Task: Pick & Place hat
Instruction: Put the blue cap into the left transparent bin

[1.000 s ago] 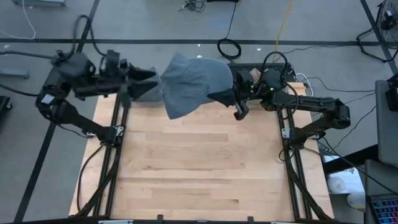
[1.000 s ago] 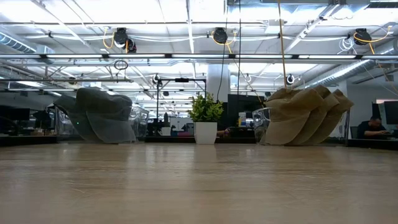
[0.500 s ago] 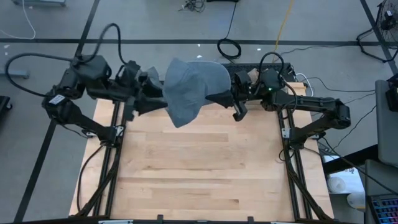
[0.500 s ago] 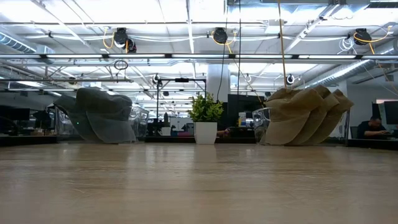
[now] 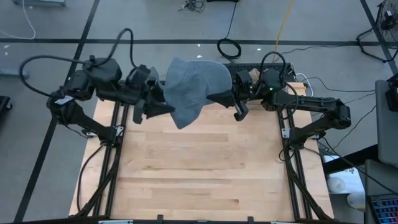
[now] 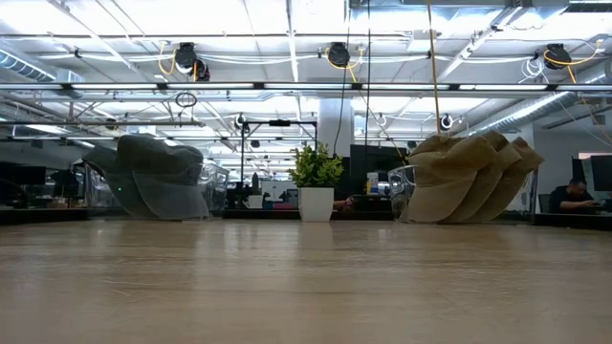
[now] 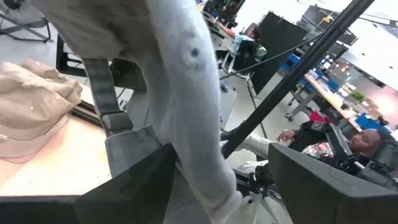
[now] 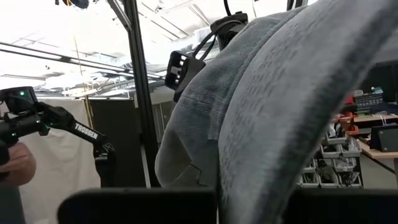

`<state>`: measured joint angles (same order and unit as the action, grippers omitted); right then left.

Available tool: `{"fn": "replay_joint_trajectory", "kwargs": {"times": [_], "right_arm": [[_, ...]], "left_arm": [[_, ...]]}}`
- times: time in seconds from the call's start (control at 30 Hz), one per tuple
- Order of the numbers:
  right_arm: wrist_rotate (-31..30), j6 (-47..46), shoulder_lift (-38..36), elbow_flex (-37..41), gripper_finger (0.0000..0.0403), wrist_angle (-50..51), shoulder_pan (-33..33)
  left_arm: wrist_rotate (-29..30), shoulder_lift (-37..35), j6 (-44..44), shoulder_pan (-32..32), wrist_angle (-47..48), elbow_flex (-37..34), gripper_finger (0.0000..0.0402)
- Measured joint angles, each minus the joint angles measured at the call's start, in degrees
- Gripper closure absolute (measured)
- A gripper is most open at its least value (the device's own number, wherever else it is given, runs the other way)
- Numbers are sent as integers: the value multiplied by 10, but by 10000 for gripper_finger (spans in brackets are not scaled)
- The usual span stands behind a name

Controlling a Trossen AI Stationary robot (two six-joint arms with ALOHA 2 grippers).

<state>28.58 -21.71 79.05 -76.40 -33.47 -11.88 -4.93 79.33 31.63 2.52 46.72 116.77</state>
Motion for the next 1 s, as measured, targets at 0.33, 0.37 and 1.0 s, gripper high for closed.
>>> {"fn": "replay_joint_trajectory", "kwargs": {"times": [0.33, 0.37, 1.0], "right_arm": [[-2, 3, -4, 0, 403, 1, 0], [-2, 3, -4, 0, 403, 2, 0], [-26, -49, -7, 0, 316, 111, 0]], "left_arm": [[23, 0, 5, 0, -2, 0, 293], [16, 0, 2, 0, -2, 0, 324], [22, -51, -106, -64, 17, 9, 399]]}}
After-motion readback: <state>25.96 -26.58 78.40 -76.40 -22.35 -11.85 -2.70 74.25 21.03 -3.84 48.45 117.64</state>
